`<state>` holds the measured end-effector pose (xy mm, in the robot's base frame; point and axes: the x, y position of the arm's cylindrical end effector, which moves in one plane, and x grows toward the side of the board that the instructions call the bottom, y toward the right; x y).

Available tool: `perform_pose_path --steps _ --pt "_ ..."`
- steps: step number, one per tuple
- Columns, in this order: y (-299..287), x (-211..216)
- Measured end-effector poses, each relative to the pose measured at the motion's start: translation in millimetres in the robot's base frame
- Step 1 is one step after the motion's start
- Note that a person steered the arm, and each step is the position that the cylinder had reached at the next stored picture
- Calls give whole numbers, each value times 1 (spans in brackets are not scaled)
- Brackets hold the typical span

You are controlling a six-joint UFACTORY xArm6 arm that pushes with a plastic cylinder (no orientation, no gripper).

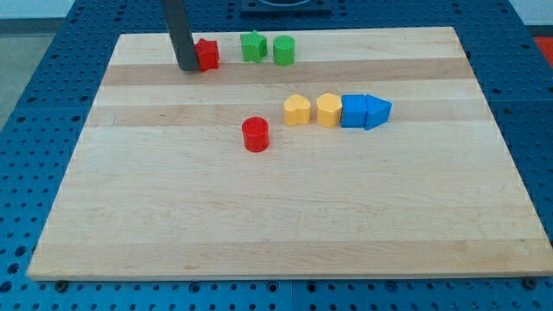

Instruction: Place your arm above the green star

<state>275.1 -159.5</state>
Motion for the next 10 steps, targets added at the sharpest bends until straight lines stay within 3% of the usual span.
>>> perform_pose_path --steps 2,4,10 --pt "-37 -3" --pt "-46 -56" --pt "114 -82"
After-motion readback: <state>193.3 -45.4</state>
